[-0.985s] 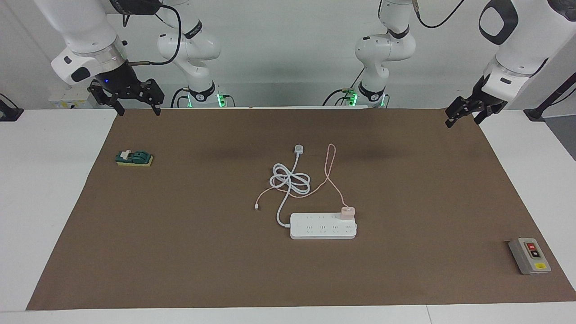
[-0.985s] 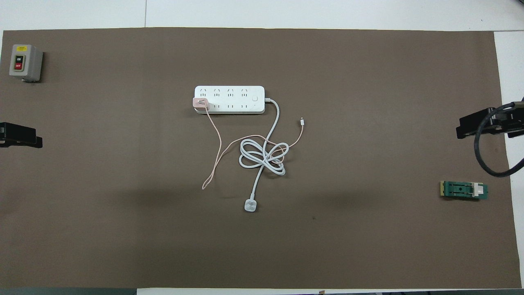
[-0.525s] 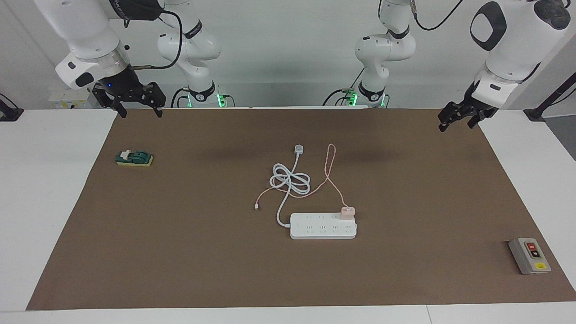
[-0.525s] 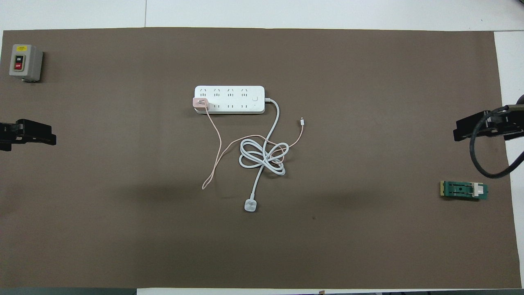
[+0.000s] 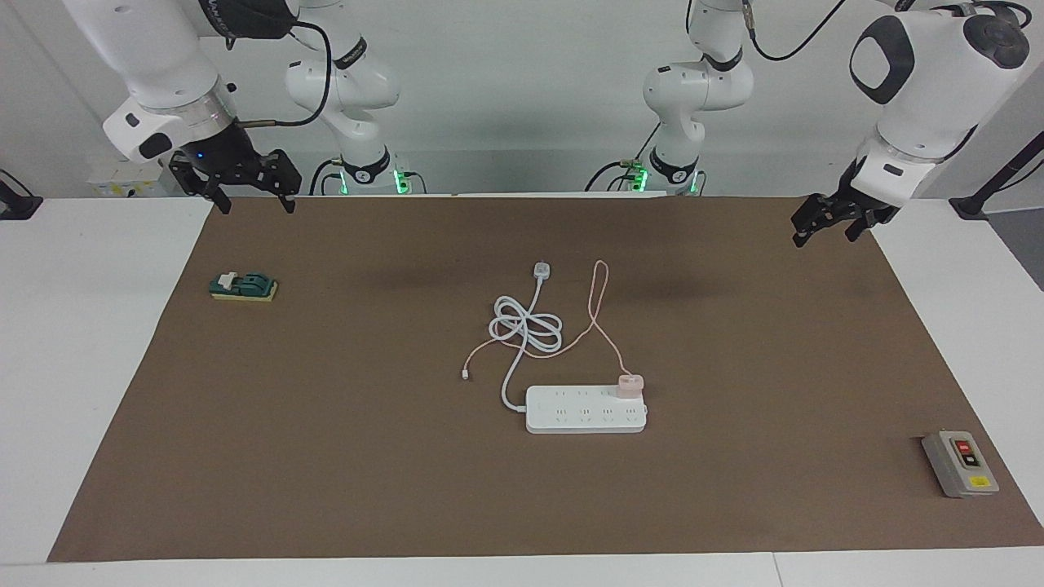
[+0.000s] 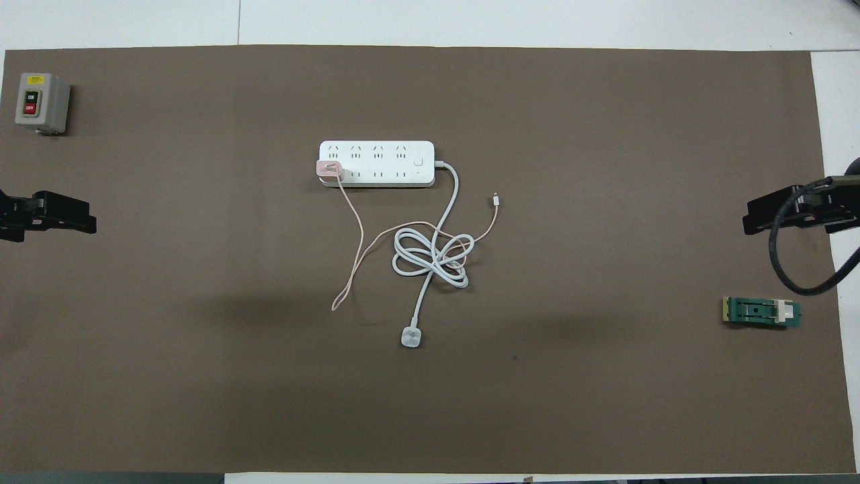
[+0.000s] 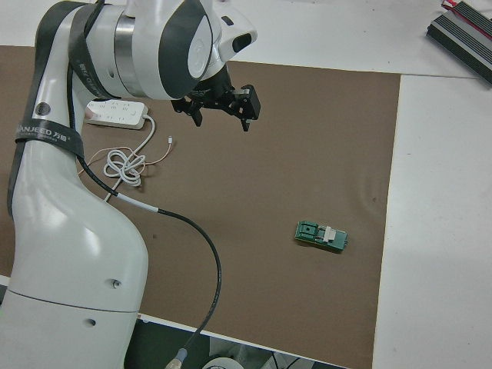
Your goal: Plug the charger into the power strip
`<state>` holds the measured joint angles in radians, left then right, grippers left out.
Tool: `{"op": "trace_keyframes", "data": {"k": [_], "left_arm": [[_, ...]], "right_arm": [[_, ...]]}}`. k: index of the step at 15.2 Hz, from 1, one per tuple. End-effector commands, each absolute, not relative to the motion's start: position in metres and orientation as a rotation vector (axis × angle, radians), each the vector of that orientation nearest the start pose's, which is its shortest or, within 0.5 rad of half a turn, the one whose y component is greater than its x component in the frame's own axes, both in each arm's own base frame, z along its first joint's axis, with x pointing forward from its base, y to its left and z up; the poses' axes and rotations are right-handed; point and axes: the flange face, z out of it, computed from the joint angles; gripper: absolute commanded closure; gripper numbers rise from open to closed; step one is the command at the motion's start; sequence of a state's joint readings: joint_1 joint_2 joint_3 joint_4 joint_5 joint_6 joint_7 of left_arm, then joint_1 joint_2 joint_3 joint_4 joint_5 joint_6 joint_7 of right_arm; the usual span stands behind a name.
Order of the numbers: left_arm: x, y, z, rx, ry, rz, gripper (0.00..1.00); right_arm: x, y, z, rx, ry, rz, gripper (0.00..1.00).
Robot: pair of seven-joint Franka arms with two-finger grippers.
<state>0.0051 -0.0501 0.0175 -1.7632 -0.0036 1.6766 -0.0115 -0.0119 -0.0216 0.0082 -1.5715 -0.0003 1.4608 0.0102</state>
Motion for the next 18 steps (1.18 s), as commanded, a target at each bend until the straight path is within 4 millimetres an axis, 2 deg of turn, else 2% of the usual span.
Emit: {"op": "trace_keyframes", "data": {"k": [1,7,18], "left_arm": [[0.548,0.009,0.574,-3.159,-0.018,0.007,0.00],[0.546,0.006,0.584,-3.153,-0.014,0.012,0.00],[0.541,0.006,0.590,-3.157,0.001,0.063,0.00]], "right_arm": [[0.528,-0.007,0.626,-3.159,-0.008,0.109,0.00],[0.527,-0.007,0.626,-3.158,-0.003,0.112,0.00],[0.527,-0.007,0.626,-3.158,-0.003,0.112,0.00]]}}
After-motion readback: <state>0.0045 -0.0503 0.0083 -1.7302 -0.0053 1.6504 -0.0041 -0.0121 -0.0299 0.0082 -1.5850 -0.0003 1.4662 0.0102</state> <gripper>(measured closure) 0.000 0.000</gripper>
